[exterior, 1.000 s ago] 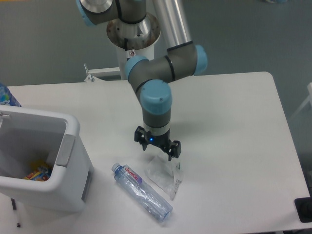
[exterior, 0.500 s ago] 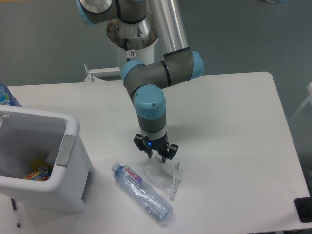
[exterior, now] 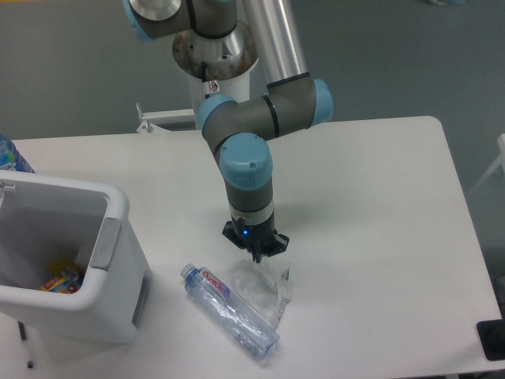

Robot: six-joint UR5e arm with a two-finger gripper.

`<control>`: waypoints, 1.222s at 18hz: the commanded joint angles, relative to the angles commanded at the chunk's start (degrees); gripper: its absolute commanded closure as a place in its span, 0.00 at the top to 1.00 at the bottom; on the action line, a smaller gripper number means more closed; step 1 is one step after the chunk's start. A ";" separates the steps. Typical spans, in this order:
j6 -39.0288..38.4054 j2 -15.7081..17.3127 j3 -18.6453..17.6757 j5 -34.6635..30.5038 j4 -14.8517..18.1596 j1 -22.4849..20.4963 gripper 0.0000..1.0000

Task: Place the trash in the trash can
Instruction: 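Lower the gripper, close on the plastic bag and lift it, then carry the bag over the white bin and open the gripper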

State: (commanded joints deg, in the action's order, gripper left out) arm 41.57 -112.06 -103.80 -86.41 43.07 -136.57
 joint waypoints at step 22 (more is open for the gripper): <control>-13.87 10.01 4.48 25.85 0.70 -7.48 0.06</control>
State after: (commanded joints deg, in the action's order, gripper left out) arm 27.70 -102.05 -99.32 -60.57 43.77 -144.06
